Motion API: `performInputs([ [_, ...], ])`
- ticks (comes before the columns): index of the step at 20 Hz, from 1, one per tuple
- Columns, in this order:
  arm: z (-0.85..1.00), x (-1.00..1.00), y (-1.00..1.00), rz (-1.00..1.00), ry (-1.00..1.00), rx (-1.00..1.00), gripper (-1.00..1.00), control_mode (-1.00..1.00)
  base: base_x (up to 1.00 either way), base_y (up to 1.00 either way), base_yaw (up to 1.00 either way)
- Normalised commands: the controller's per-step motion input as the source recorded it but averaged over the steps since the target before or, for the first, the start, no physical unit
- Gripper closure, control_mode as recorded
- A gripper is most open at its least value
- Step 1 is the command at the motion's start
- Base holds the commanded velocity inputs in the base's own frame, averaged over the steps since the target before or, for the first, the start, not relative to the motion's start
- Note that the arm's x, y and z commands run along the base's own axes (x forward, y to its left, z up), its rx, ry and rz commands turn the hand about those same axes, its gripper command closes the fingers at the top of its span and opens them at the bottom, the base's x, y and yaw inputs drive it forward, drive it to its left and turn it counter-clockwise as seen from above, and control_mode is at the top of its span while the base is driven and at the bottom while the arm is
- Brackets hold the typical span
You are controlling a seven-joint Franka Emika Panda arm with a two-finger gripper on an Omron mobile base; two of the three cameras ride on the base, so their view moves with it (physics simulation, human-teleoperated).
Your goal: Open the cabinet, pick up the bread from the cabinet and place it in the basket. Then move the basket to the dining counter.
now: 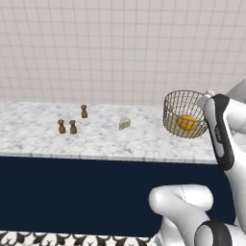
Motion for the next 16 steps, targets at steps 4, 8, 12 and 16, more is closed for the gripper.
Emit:
performInputs([
  [4, -0.54, 1.00, -0.40, 0.03, 0.07, 0.00, 1.00, -1.00, 0.00, 0.00, 0.00],
  [8, -0.49, 0.93, -0.35, 0.04, 0.07, 0.00, 1.00, -1.00, 0.00, 0.00, 0.00],
  [12, -0.30, 0.77, -0.55, 0.07, 0.04, 0.02, 1.00, -1.00, 0.00, 0.00, 0.00],
  [16, -0.39, 0.62, -0.35, 0.05, 0.11, 0.00, 1.00, -1.00, 0.00, 0.00, 0.00],
])
